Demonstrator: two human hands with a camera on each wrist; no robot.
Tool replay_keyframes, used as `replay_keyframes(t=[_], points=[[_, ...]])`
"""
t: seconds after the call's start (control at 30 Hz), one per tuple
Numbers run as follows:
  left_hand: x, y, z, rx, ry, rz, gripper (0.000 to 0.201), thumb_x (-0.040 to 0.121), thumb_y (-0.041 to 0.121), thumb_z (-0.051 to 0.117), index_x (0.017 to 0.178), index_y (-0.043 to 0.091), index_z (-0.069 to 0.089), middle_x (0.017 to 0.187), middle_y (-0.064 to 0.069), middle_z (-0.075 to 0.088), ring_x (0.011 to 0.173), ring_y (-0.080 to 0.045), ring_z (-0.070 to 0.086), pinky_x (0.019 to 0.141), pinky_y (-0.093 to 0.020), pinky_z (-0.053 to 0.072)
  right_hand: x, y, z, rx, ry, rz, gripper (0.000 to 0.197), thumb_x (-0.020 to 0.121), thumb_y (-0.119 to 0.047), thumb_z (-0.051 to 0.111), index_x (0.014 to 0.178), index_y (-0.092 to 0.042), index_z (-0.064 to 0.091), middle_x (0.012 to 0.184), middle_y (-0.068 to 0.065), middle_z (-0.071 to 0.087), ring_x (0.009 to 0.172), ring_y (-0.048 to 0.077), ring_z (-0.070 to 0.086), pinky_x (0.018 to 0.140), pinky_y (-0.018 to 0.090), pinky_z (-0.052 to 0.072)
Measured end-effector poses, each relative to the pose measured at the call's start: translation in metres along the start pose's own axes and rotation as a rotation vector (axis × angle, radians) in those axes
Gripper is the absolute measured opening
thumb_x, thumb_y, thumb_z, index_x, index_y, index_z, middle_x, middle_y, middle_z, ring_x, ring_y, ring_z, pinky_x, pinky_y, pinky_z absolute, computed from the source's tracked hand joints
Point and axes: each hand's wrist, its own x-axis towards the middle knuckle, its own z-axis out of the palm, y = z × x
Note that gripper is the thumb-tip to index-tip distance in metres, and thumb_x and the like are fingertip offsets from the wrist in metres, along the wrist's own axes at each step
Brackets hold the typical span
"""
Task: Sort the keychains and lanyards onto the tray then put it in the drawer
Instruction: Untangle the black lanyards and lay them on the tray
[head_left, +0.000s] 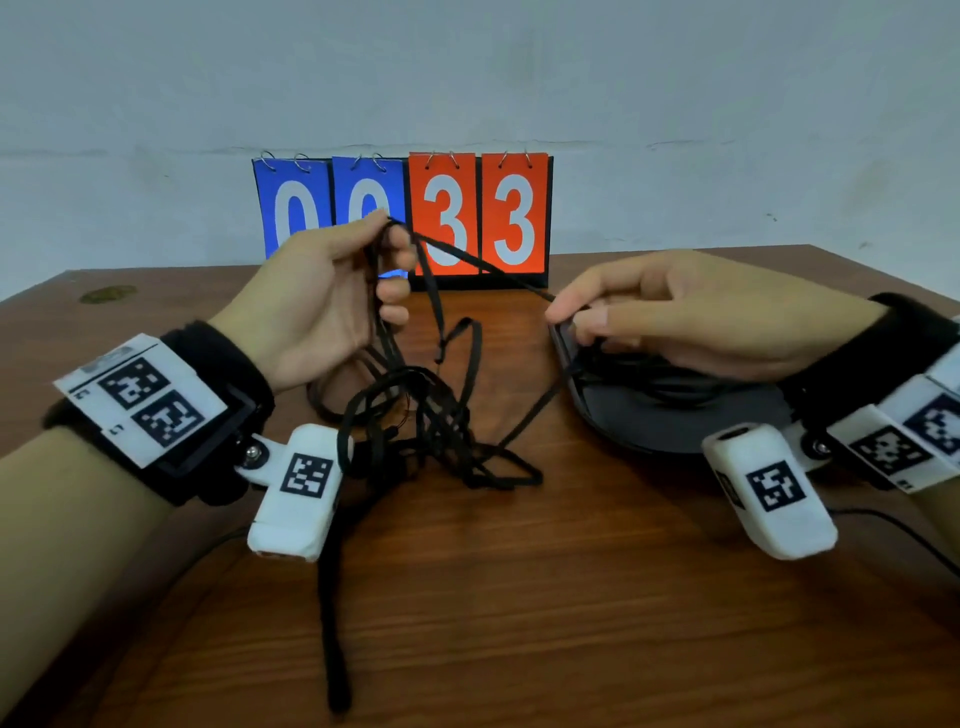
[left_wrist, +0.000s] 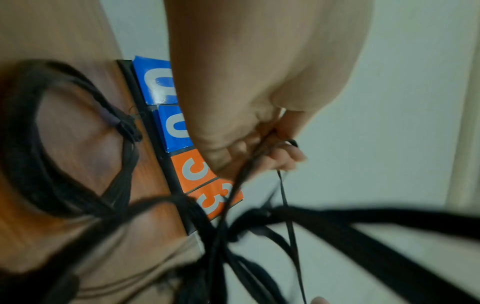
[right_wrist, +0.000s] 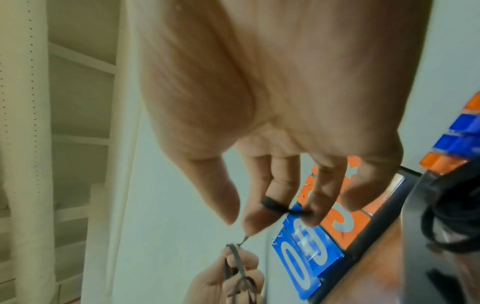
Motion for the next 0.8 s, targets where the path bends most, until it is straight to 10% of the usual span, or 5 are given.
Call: replay_keyframes(t=[0.17,0.3,0.53,0.7,0.8], points=[[0.008,-0.001,-0.012,0.098,0.269,-0.002,0.034,0.107,0.032,0.044,0.084,0.018,0.065,0.080,0.004,0.064,0.060,-0.010,0.048,0.060,-0.025,0.040,0.005,0.008,-0.005,0.135,0.090,0.049,0.022,0.102,-0.011,0.051,0.112,-0.009,0.070,0.085,0.000,0.069,0.112,0.024,0.069,0.107,0.045,0.046],[0.008,-0.002,-0.008,0.333,0.370,0.009,0.037,0.108,0.031,0.044,0.092,0.017,0.074,0.090,0.003,0.076,0.070,-0.009,0.056,0.072,-0.029,0.045,0.005,0.006,-0.005,0.204,0.108,0.015,0.025,0.104,-0.015,0.048,0.115,-0.009,0.070,0.087,0.004,0.067,0.090,0.020,0.070,0.081,0.029,0.057],[0.011,0.000,-0.010,0.625,0.427,0.000,0.027,0.097,0.031,0.063,0.122,0.025,0.073,0.127,0.008,0.068,0.111,-0.009,0.059,0.098,-0.033,0.050,0.006,0.002,-0.004,0.161,0.342,-0.134,0.027,0.100,-0.026,0.053,0.120,-0.014,0.066,0.091,-0.004,0.073,0.075,0.012,0.060,0.062,0.022,0.043],[-0.010,0.012,0.012,0.208,-0.115,-0.149,0.043,0.097,0.034,0.055,0.136,0.017,0.064,0.079,-0.003,0.068,0.058,-0.014,0.049,0.059,-0.025,0.044,0.003,-0.003,-0.002,0.214,0.366,-0.282,0.024,0.098,-0.020,0.055,0.111,-0.006,0.070,0.084,0.002,0.073,0.069,0.009,0.059,0.056,0.017,0.043],[-0.021,0.009,0.026,0.108,-0.544,-0.376,0.066,0.096,0.054,0.043,0.153,0.022,0.037,0.114,-0.022,0.074,0.063,-0.020,0.068,0.058,-0.027,0.056,0.002,-0.004,0.002,0.233,0.305,-0.363,0.024,0.092,-0.026,0.060,0.107,-0.018,0.076,0.076,-0.003,0.065,0.072,0.011,0.054,0.061,0.021,0.042]])
